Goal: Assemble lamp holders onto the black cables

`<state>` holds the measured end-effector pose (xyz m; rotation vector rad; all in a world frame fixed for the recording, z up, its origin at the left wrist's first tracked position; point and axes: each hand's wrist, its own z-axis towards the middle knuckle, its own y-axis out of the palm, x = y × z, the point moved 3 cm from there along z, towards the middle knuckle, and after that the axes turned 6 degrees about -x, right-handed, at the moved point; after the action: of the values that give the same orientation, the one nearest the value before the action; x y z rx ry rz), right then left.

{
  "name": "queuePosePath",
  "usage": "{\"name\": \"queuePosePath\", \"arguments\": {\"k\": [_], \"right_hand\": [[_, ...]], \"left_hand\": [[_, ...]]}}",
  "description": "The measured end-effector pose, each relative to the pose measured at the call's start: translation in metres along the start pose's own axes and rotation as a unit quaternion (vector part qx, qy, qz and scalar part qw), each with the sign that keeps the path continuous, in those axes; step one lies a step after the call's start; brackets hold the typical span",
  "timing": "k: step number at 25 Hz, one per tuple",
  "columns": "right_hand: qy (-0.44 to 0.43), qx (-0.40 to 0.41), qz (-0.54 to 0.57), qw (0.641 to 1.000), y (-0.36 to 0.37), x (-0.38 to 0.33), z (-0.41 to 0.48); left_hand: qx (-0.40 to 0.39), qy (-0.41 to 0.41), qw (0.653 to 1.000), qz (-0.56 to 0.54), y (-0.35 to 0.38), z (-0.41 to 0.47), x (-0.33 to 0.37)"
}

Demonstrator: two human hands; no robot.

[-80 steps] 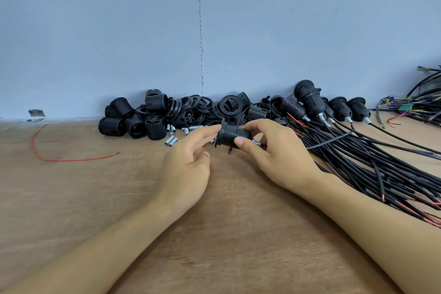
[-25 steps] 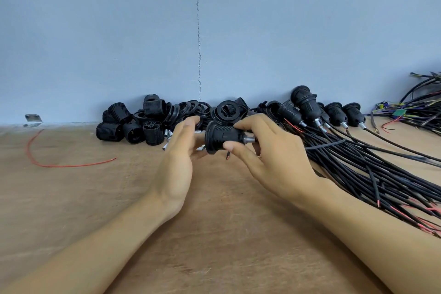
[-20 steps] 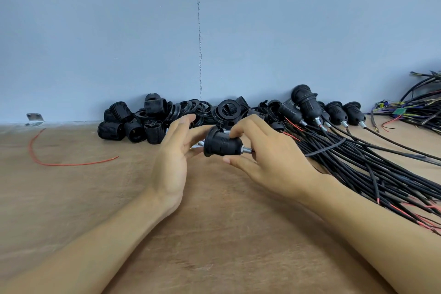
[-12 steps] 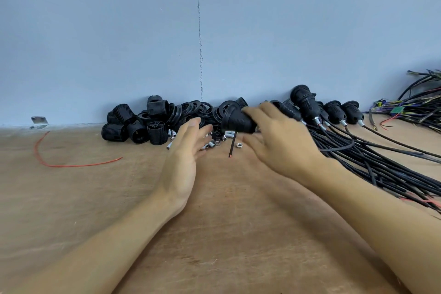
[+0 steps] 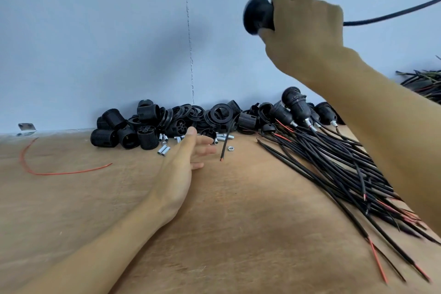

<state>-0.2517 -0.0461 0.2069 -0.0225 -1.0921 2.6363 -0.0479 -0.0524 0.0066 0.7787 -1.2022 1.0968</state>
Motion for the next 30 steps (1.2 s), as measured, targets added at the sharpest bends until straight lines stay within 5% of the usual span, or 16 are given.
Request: {"name": "queuePosePath", "arguments": {"k": [5, 11, 13, 15, 21, 25, 30], "right_hand": [[0.123, -0.126, 0.049, 0.983, 0.081, 0.037, -0.033], [0.342, -0.079, 0.243, 0.905, 0.162, 0.073, -0.066], [0.419, -0.08, 0.265, 0.865, 0.177, 0.084, -0.066], [0.431, -0.084, 0.254, 0.862, 0.188, 0.088, -0.07], [0.333, -0.021, 0.188, 0.924, 0.179, 0.071, -0.071], [0.126, 0.031, 0.21, 0.969, 0.148, 0.015, -0.076], [-0.104, -0.07, 0.358, 0.925, 0.124, -0.069, -0.102]], "left_hand": [[-0.02, -0.005, 1.0, 0.022, 0.004, -0.002, 0.002], [-0.045, -0.007, 0.998, 0.047, 0.006, -0.002, 0.0], [-0.052, -0.007, 0.997, 0.057, 0.006, -0.002, -0.001], [-0.06, -0.005, 0.996, 0.07, 0.006, -0.002, -0.003], [-0.058, -0.003, 0.99, 0.126, 0.007, 0.0, -0.007], [0.009, 0.025, 0.969, 0.245, 0.004, 0.002, -0.012], [0.079, 0.059, 0.929, 0.357, -0.009, 0.0, -0.007]]}}
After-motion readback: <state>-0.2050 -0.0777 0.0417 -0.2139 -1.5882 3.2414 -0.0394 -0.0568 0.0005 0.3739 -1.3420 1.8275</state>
